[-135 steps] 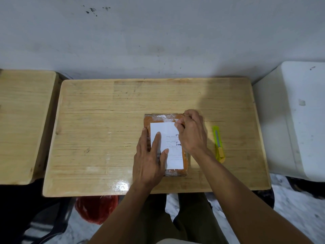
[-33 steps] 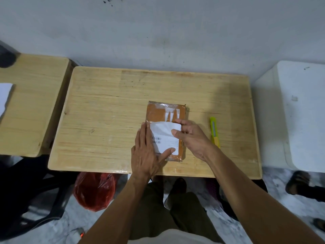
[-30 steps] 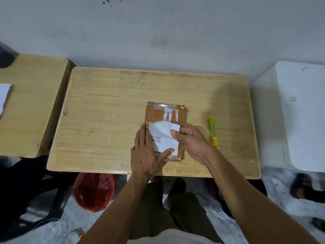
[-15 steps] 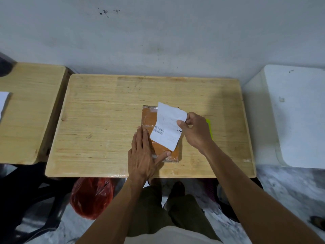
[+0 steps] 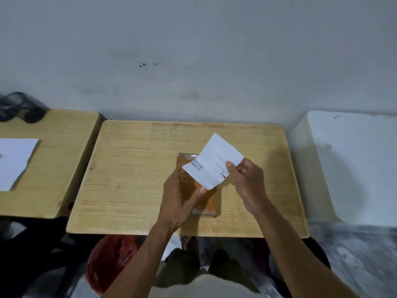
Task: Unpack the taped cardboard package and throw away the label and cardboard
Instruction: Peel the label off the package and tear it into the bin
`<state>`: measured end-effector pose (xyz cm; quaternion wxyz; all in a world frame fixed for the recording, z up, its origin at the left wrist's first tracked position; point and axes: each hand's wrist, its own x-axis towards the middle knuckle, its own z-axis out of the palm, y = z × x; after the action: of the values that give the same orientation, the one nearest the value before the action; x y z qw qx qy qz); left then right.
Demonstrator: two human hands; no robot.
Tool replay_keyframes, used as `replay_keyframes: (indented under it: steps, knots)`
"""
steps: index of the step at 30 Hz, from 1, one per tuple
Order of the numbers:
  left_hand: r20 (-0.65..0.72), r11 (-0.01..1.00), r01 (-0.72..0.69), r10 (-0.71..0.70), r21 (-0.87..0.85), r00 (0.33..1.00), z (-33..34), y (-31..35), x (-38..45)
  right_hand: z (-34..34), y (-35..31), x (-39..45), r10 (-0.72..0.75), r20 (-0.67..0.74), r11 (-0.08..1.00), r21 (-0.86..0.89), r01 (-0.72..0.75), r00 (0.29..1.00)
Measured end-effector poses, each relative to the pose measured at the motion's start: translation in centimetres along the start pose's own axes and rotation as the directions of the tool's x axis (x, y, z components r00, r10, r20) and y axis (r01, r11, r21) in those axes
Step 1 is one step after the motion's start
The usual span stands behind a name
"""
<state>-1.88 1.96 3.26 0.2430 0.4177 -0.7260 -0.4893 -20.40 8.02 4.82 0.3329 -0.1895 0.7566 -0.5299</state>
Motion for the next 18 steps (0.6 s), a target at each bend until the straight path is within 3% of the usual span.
replay_keyframes:
  steps: [2,5,8,14,18]
  knots:
    - [-0.032,0.996,-0.033,0.03,-0.088,0.999,0.0,2.7,0.2,-0.4,-0.6,-0.6,0.001,-0.025,0.999,0.049,0.0,1.0]
    - [-0.06,0.976,0.138,-0.149,-0.166,0.987,0.9,4.2,0.3,-0.9,-1.4,-1.4,0.007,-0.045,0.988,0.155,0.0,0.999]
    - [-0.114,0.96,0.175,-0.203,-0.218,0.973,1.7,5.6,1.0,-1.5,-2.3,-2.1,0.021,-0.046,0.967,0.256,-0.009,0.999]
    - [-0.268,0.989,0.038,-0.076,-0.143,0.96,3.2,7.1,1.2,-3.6,-3.5,-3.5,0.014,-0.021,0.918,0.396,-0.005,1.0]
    - [-0.246,0.96,0.03,-0.101,-0.278,0.964,4.0,7.8,1.0,-5.8,-3.0,-4.0,0.018,-0.04,0.897,0.442,0.002,0.999]
